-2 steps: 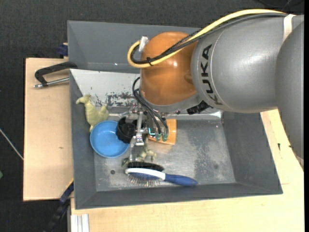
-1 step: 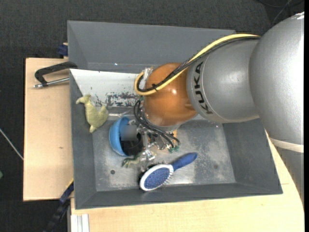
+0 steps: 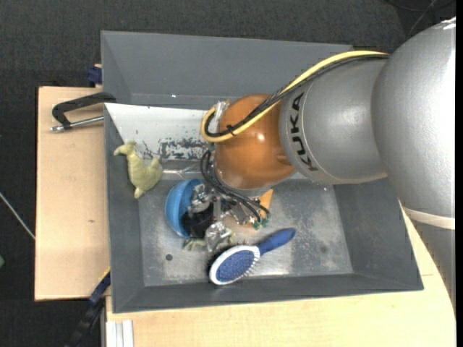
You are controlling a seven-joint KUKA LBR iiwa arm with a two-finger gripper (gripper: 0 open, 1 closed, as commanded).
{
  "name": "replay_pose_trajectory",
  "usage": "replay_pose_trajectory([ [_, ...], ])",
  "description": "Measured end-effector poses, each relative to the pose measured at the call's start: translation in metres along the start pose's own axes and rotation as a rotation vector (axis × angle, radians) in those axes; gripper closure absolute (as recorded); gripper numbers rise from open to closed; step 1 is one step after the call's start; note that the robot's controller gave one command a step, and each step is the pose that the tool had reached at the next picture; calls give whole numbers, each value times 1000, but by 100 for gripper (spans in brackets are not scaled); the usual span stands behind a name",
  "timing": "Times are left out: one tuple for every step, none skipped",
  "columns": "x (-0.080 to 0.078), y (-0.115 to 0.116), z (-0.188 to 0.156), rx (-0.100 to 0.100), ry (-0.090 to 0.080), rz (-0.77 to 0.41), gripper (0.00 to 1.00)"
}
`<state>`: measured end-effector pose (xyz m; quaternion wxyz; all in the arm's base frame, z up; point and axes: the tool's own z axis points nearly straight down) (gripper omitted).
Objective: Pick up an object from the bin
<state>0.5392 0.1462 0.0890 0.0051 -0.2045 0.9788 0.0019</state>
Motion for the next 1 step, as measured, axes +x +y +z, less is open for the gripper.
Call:
replay_pose_trajectory([
  [8,8,-115,2,-3,-40,100],
])
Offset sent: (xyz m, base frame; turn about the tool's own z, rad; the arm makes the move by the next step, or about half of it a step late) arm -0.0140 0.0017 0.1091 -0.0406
